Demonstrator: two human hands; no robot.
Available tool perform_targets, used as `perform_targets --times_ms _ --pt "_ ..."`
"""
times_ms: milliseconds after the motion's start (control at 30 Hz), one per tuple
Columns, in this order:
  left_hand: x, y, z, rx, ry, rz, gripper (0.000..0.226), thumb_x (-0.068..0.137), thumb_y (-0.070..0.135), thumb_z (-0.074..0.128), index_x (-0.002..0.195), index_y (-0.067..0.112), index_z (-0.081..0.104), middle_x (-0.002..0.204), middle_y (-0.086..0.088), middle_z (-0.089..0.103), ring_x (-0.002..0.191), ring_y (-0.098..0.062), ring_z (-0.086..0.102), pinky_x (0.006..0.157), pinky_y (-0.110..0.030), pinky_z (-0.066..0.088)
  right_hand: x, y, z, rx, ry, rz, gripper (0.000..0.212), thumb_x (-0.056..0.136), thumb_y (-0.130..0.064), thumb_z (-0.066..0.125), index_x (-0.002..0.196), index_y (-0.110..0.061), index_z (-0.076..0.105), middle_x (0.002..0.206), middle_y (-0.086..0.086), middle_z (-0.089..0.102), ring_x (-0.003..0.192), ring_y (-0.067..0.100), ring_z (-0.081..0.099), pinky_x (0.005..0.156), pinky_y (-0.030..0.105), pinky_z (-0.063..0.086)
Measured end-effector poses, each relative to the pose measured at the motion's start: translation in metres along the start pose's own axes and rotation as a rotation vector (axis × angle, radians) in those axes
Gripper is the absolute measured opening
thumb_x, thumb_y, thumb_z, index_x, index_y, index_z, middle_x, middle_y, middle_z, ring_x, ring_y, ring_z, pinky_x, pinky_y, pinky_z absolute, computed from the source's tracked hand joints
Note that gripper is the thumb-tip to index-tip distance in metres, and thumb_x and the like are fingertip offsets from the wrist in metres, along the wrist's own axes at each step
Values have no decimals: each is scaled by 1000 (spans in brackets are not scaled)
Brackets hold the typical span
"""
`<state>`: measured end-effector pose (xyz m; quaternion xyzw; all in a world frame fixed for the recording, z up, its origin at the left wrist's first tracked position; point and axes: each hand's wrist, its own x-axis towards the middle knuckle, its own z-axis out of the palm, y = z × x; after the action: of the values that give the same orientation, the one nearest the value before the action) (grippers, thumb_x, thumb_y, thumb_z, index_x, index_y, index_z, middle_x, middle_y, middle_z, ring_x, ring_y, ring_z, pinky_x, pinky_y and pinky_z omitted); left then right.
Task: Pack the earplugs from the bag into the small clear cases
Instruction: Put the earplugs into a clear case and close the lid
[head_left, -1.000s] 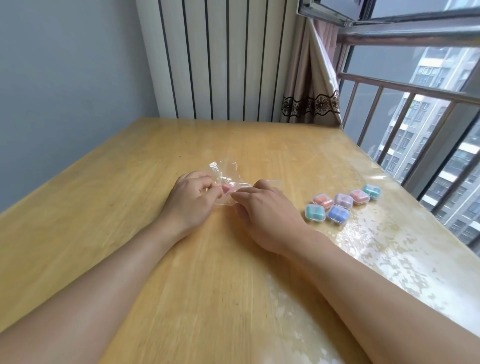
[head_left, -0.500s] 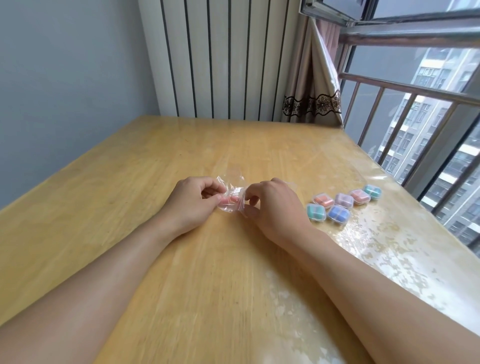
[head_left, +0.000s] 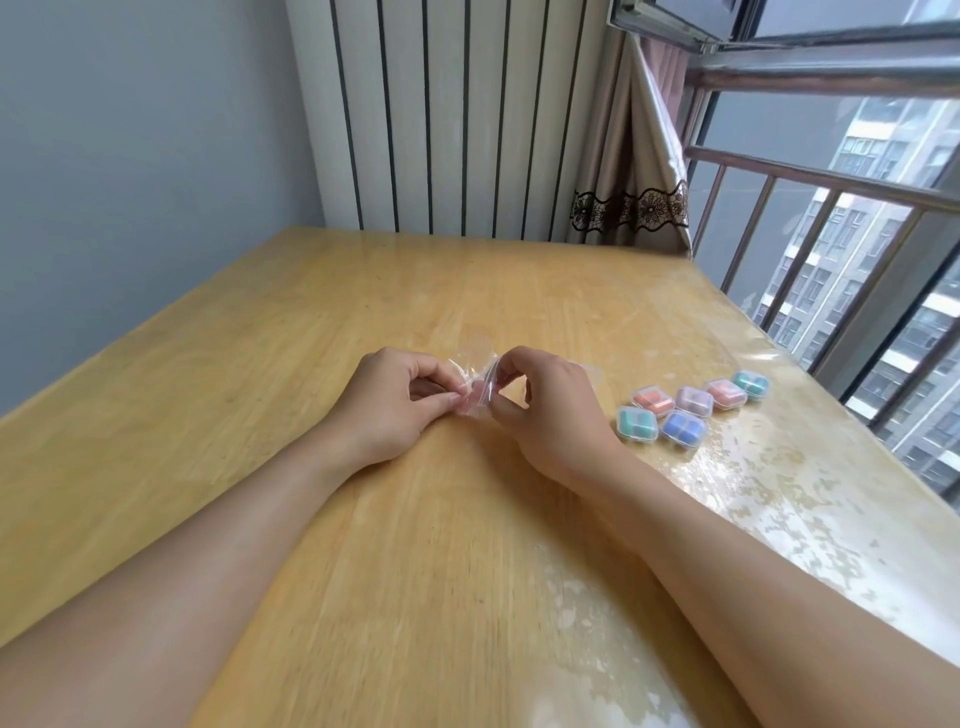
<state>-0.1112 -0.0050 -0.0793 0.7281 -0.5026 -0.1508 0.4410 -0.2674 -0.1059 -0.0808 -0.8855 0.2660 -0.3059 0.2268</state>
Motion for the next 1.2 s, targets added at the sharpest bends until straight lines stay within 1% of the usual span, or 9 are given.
perform_targets --times_ms 167,333,533,667,733,867,967,1100,1200 --pt "-2 1 1 3 -25 -21 9 83 12 80 84 20 75 77 5 78 75 2 73 69 -4 46 0 -6 -4 104 -45 26 10 89 -12 67 87 -19 59 80 -9 67 65 -17 54 61 7 38" --pt "-4 6 3 35 -11 28 16 83 7 79 78 21 72 80 10 76 76 4 72 72 -4 48 3 -1 0 197 -26 135 6 93 -23 64 90 -18 62 83 -1 75 73 9 65 62 24 42" --pt "-3 4 3 34 -39 29 13 83 8 80 79 17 71 87 9 77 81 1 74 80 -11 53 3 -3 -5 284 -21 111 4 93 -10 64 93 -13 62 80 -9 67 59 -9 55 59 8 39" --pt "-5 5 2 -9 -94 10 11 85 10 78 82 18 71 80 7 78 78 1 74 75 -12 51 3 -1 -10 339 -80 101 9 87 -7 71 91 -13 64 82 -3 72 57 3 51 58 16 42" --pt "-3 7 1 -36 -115 -35 2 87 17 76 86 18 75 80 3 79 80 -3 74 80 -21 55 3 -1 -9 311 -104 93 13 83 -8 75 89 -15 65 84 -1 74 58 8 47 58 20 41" --pt "-2 14 -4 -317 -197 -116 36 78 35 62 84 4 78 91 -16 78 91 -22 73 94 -34 52 1 -3 -7 186 -115 65 22 75 -10 83 85 -18 64 80 -6 74 55 -5 52 57 11 36" --pt "-6 12 -1 -137 -194 -72 19 79 34 78 85 16 78 81 -4 79 87 -17 75 98 -34 51 -2 -4 -3 67 -100 48 25 74 -22 84 79 -28 60 79 -10 74 62 -13 56 67 9 40" --pt "-4 7 4 -69 -60 -99 3 80 22 76 80 23 79 77 -2 79 88 -26 75 93 -44 56 -1 -6 -6 140 -58 83 20 78 -29 83 82 -18 66 68 -13 71 60 -12 57 71 21 40" --pt "-4 8 6 -43 -19 -87 4 82 22 78 80 26 79 76 4 79 87 -17 75 92 -41 57 0 -6 -10 168 -75 96 18 78 -23 82 83 -14 67 69 -12 70 57 -11 57 65 13 37"
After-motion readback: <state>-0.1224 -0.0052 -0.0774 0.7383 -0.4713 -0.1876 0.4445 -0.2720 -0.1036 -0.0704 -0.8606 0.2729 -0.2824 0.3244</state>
